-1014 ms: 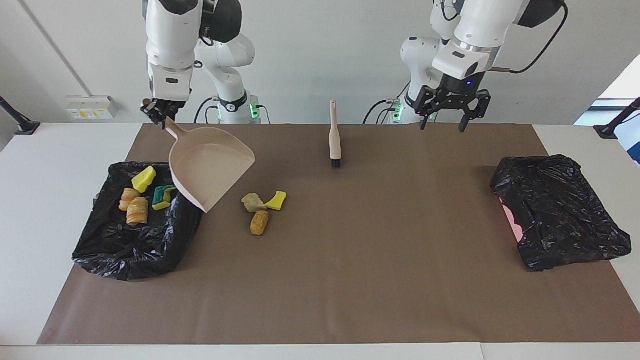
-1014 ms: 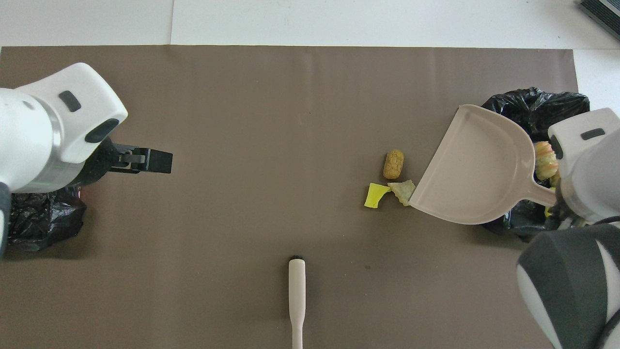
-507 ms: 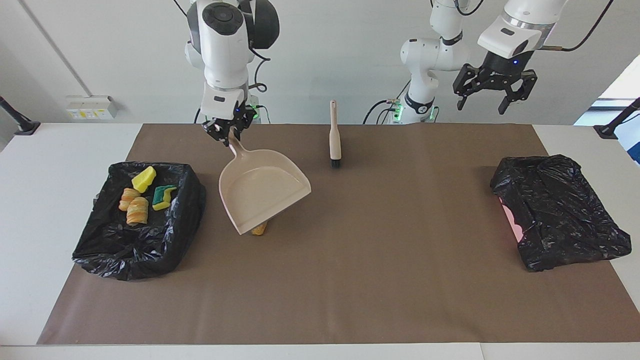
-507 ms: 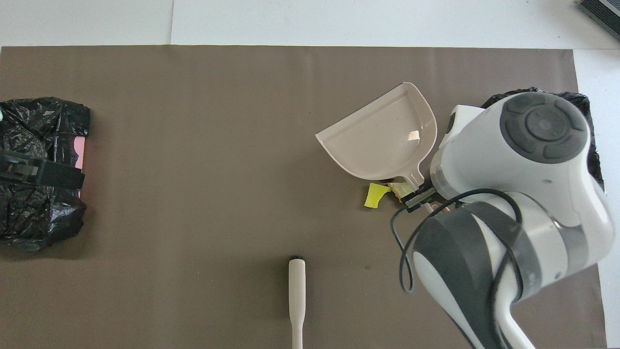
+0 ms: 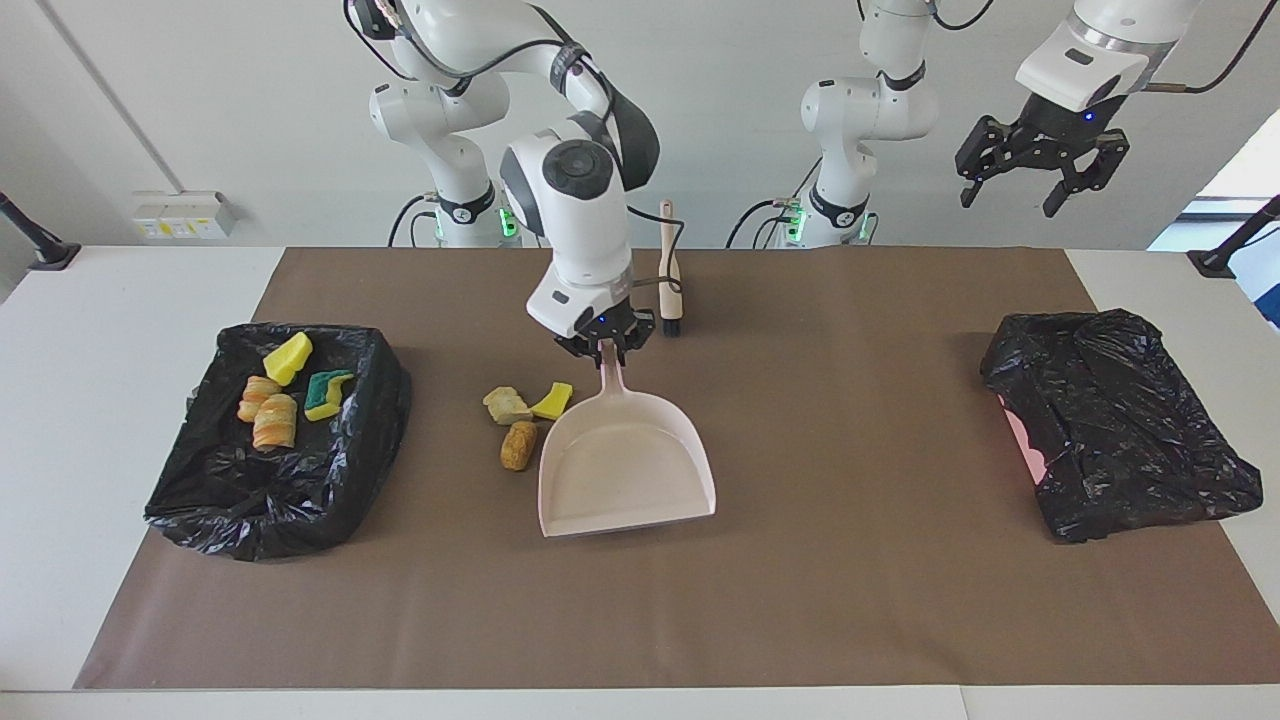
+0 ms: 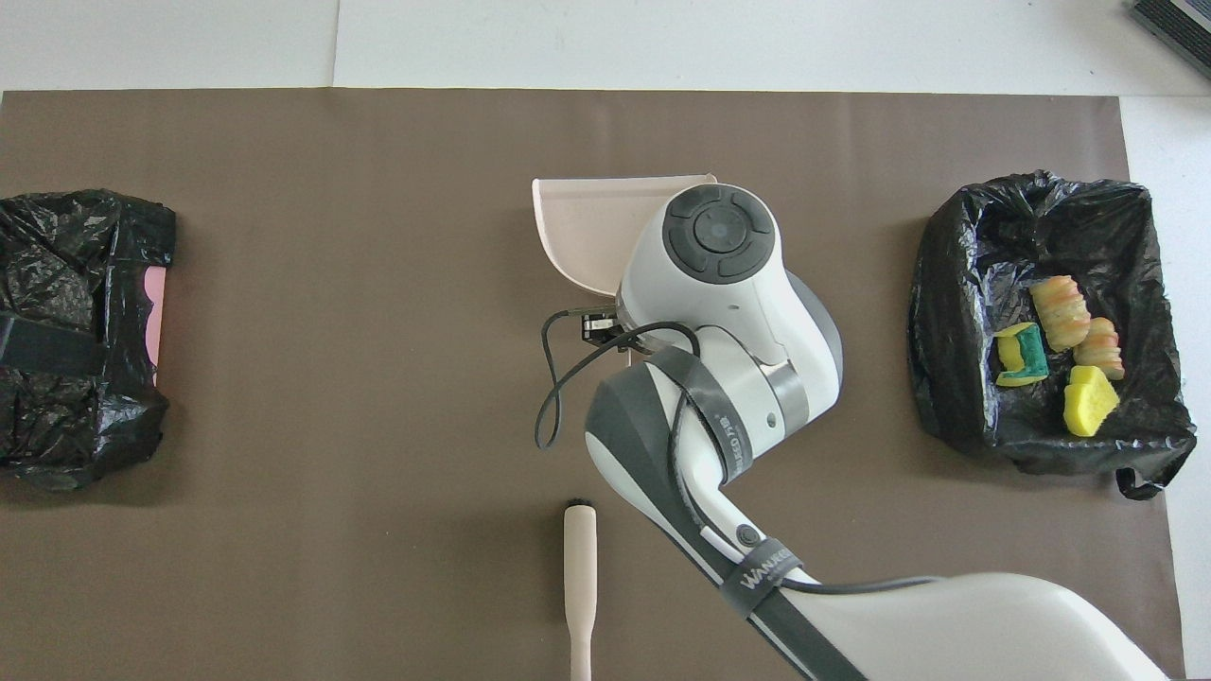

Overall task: Sweep and dump trash in bin
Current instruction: 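Bring the empty dustpan back to the table center with the right gripper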

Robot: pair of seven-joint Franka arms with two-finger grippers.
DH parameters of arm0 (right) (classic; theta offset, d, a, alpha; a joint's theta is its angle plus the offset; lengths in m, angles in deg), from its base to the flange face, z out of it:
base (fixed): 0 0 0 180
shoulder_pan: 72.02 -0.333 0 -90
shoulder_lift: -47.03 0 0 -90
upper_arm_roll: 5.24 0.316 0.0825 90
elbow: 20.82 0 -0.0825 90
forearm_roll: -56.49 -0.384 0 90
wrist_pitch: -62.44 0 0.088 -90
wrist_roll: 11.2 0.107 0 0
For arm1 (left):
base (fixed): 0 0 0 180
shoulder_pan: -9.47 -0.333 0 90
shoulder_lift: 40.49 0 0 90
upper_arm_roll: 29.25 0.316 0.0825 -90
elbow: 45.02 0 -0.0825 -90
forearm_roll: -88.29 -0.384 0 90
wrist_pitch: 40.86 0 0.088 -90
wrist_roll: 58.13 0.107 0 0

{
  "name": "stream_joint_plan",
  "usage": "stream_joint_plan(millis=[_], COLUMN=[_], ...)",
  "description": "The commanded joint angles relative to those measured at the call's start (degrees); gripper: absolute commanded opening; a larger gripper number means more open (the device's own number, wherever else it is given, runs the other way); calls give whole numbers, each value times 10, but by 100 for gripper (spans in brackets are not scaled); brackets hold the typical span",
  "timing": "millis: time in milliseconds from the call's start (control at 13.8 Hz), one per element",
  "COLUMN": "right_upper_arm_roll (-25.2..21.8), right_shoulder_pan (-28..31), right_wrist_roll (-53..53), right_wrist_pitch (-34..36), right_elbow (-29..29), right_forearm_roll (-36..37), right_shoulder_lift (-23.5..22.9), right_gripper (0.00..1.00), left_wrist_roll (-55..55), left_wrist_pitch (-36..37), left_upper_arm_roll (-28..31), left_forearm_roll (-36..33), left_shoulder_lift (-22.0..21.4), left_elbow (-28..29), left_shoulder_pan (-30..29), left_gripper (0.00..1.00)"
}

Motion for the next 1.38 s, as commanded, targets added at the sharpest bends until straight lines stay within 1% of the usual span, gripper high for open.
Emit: stream_joint_plan(millis=[0, 145, 290, 362, 434, 507, 579, 796, 869, 1014, 1086, 1159, 1231, 1303], right_upper_arm_roll=[-4, -2, -2, -2, -2, -2, -2, -1, 0, 1, 2, 2, 1, 2], right_shoulder_pan=[-33, -38, -45, -42, -42, -38, -38, -28, -23, -9, -9, -11, -14, -17], right_wrist_roll=[63, 67, 74, 76, 76, 69, 62, 53, 52, 26, 7, 1, 1, 8], right_wrist_pitch=[-21, -55, -93, -93, -90, -88, -88, -25, 4, 78, 98, 104, 104, 103], right_elbow=[81, 74, 61, 61, 62, 60, 58, 55, 55, 46, 25, -10, -61, -103], right_forearm_roll=[2, 2, -4, -6, -8, 4, 5, -7, -12, -48, -49, -61, -90, -102], right_shoulder_lift=[-78, -82, -96, -96, -96, -95, -94, -50, -37, 7, 35, 68, 111, 144], right_gripper=[0, 0, 0, 0, 20, 72, 100, 100, 100, 100, 100, 100, 100, 100], left_wrist_roll=[8, 8, 8, 9, 8, 8, 8, 9, 8, 7, 4, 2, 2, 3], left_wrist_pitch=[3, -20, -29, -31, -32, -42, -52, -66, -66, -56, -55, -54, -55, -56], left_upper_arm_roll=[4, 6, 6, 6, 6, 6, 7, 7, 7, 7, 7, 7, 8, 7], left_forearm_roll=[-7, -11, -13, -12, -12, -12, -12, -12, -12, -12, -12, -12, -14, -21], left_shoulder_lift=[-2, 4, 9, 13, 13, 7, 1, -19, -24, -25, -28, -28, -28, -27], left_elbow=[-16, -9, -8, -7, -1, 17, 36, 75, 81, 83, 84, 84, 82, 81], left_shoulder_pan=[-7, -8, -8, -8, -8, -8, -8, -8, -8, -8, -9, -10, -10, -10], left_gripper=[100, 100, 100, 100, 100, 100, 100, 100, 100, 100, 100, 100, 100, 100])
